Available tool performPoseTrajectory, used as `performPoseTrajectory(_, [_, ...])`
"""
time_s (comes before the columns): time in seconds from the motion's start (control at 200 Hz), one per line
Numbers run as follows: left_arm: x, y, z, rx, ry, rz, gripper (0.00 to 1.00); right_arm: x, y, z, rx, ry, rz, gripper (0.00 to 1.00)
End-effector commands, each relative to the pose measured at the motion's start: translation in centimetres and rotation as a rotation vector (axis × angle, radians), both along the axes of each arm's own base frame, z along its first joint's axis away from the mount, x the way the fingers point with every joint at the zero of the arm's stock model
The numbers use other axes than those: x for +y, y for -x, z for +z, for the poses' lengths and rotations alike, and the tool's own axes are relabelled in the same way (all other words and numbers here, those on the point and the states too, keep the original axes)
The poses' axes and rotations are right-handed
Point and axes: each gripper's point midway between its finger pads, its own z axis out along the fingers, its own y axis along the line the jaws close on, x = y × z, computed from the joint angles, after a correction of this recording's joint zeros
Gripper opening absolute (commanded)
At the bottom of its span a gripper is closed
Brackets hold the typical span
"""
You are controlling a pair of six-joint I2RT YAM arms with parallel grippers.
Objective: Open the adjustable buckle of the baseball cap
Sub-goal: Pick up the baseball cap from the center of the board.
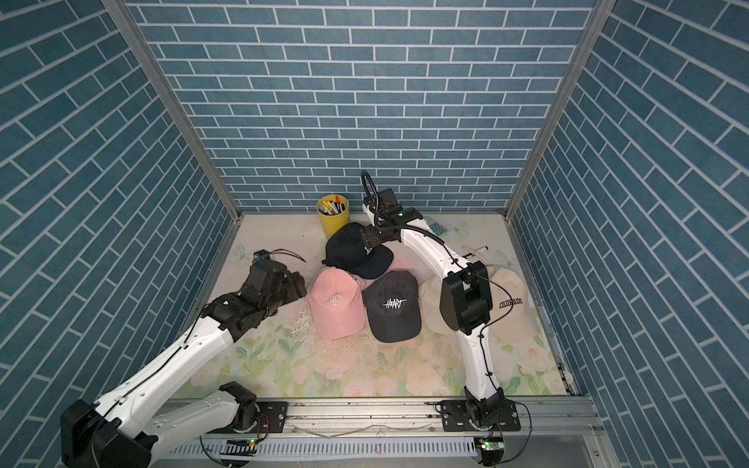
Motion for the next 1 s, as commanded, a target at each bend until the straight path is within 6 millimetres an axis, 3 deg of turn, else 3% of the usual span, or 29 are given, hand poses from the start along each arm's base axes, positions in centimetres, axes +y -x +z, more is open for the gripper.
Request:
performPoseTrajectory(0.0, [-1.2, -4.0, 0.1, -0.023, -0.126, -0.116, 0.89, 1.9, 0.5, -1.8, 0.065, -0.022, 0.120, 0.76])
performPoseTrajectory(0.18, [-3.1, -11.2, -0.2, -0.052, -0.103, -0.193, 0.88, 2.4, -2.2, -5.1, 0.046, 0.029, 0.048, 0.69])
performPoseTrajectory(0.335, [-2.2, -14.5, -0.5, -0.071, -0.073, -0.185, 0.88, 3.4, -3.4, -6.8, 0.050, 0.045, 0.038, 0.66])
performPoseTrajectory(0.49, [-0.7, -14.9, -1.5, -0.055, -0.059, -0.167, 0.88, 3.6, -3.8, -7.5, 0.055, 0.046, 0.022, 0.59])
performPoseTrajectory(0.62, [0.5, -14.5, -2.2, -0.045, -0.044, -0.147, 0.87, 3.4, -3.3, -8.1, 0.073, 0.062, 0.034, 0.38])
performPoseTrajectory(0.78, [0.9, -14.4, -2.3, -0.054, -0.025, -0.152, 0.87, 4.1, -2.8, -8.1, 0.079, 0.047, 0.066, 0.02])
performPoseTrajectory(0.905, [0.7, -14.6, -2.3, -0.057, -0.020, -0.182, 0.87, 4.4, -2.8, -7.6, 0.072, 0.040, 0.083, 0.00])
performPoseTrajectory(0.995, [0.3, -14.9, -1.6, -0.076, -0.027, -0.217, 0.87, 4.4, -2.4, -5.7, 0.046, 0.033, 0.098, 0.00])
